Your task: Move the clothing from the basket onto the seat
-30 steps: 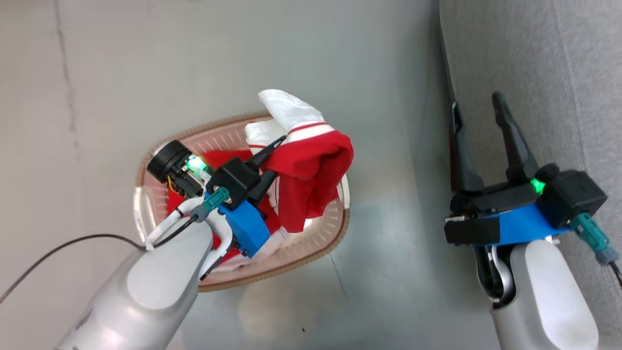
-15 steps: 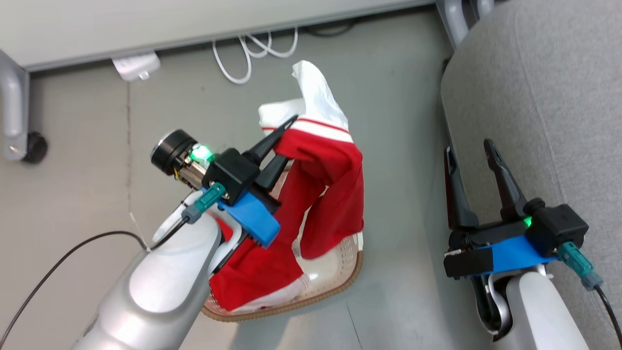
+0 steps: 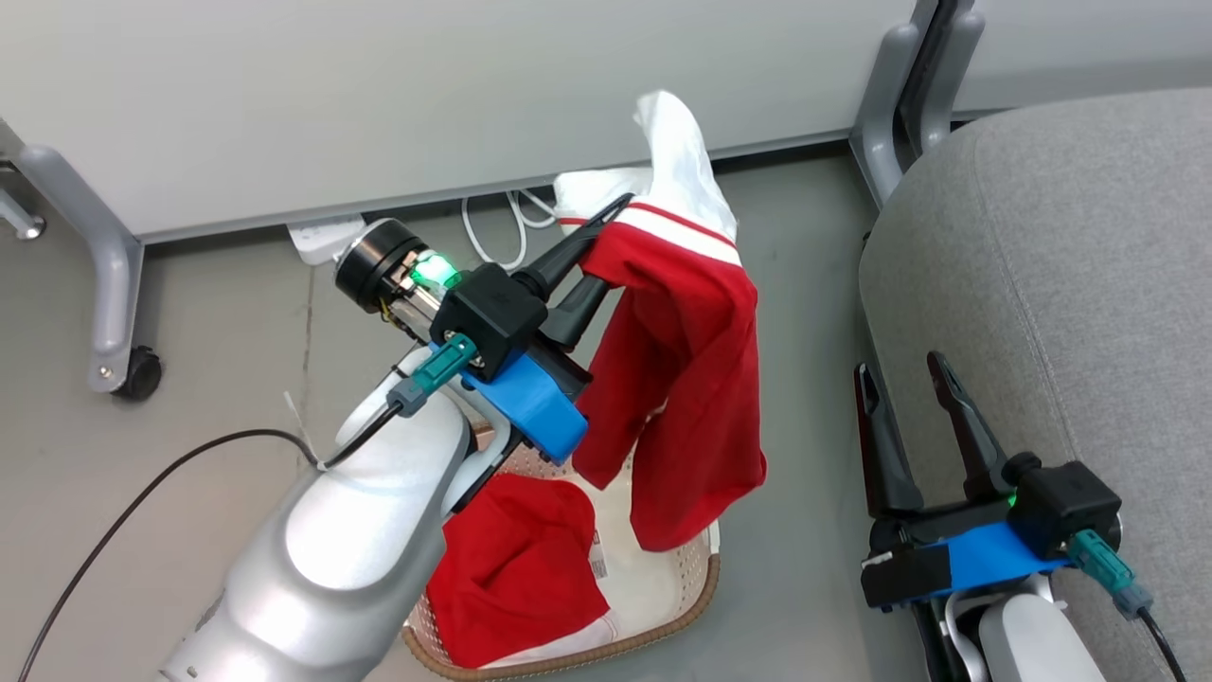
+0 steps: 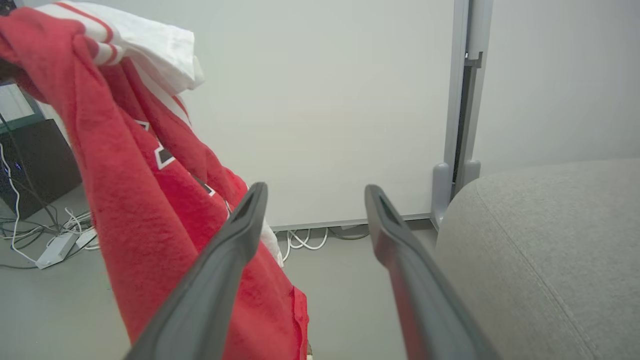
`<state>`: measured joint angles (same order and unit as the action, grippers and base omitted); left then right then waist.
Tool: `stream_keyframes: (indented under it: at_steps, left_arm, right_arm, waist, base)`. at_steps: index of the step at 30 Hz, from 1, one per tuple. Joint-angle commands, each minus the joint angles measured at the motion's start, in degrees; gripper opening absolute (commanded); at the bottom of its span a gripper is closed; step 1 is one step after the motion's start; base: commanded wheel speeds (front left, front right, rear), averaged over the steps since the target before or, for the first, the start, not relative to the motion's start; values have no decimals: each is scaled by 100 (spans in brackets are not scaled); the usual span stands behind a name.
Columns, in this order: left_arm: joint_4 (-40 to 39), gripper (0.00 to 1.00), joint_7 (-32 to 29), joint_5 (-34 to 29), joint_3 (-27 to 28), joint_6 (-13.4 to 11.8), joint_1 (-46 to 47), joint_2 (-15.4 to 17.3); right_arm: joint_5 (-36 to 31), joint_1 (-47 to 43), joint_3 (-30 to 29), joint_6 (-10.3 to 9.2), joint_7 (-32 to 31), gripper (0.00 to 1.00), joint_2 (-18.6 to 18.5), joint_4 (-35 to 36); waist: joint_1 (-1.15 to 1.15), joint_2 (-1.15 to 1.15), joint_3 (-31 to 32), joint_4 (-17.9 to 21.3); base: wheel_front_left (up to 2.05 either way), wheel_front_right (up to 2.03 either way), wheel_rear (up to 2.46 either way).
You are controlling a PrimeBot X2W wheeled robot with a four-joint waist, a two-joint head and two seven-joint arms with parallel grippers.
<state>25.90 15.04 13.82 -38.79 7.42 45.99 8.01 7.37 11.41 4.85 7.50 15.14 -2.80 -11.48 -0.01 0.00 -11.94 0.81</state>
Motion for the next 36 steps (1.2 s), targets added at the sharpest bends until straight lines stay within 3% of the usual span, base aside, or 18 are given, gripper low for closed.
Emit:
stream_keyframes:
  at_steps: [1,19,36]
  left_arm:
    - [32,0,22,62,-37,0,109,10]
    - [244,0,22,347,-398,3,100,112]
    - [287,0,22,333,-358,3,101,33]
  right_arm:
    - [25,-119,17,-2,2,100,-16,-17]
    - [-63,-358,488,-2,2,100,-17,-61]
    - [-99,422,1752,-2,2,100,-245,-286]
  waist:
    - [1,0,132,-14]
    - [1,0,410,-88]
    - [1,0,334,-120]
  base:
    - [0,0,0]
    - [0,0,0]
    - [0,0,0]
